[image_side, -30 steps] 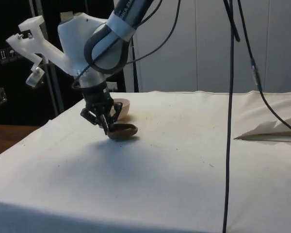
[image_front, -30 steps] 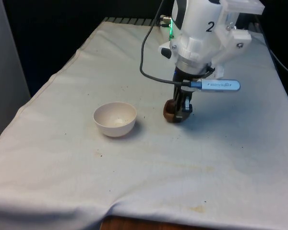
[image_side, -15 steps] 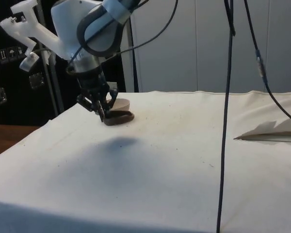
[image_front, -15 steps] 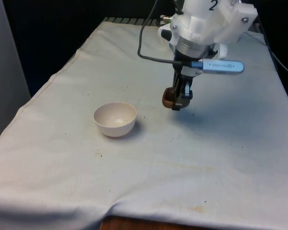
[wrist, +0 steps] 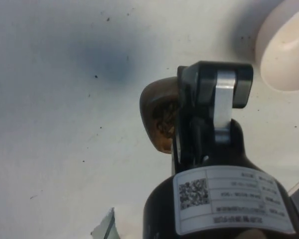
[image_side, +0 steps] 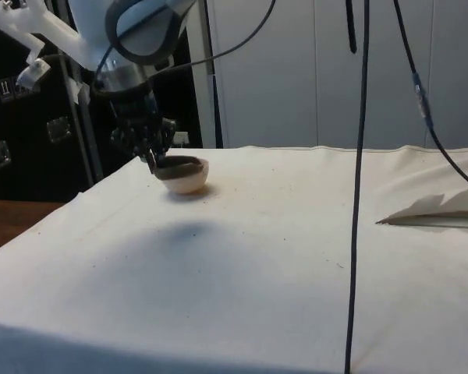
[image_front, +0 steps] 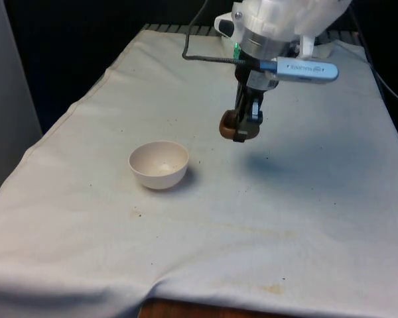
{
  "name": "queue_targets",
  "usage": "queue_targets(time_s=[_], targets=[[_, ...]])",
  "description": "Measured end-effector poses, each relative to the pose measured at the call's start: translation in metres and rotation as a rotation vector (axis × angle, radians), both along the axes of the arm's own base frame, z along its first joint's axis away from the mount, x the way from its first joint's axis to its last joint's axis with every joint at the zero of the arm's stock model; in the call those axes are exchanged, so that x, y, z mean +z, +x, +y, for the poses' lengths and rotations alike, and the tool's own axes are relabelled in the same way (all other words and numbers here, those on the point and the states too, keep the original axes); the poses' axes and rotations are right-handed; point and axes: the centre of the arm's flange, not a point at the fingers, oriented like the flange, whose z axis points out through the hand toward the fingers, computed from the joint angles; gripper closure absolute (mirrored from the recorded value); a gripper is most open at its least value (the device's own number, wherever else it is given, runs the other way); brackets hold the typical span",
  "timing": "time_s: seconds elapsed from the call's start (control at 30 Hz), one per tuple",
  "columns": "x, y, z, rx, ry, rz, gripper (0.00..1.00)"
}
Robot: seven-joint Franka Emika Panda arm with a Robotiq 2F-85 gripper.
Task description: Pour the coffee beans from the cup into the bowl.
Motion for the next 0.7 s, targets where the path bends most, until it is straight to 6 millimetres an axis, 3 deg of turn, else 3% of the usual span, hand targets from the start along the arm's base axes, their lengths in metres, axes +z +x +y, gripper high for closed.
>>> queue_targets(time_s=[0.23,0.7], targets=[[0.014,0.012,-0.009,-0.005,-0.008,-0.012,1.0],[0.019,0.044,-0.016,-0.008,-0.02,-0.029,1.0]])
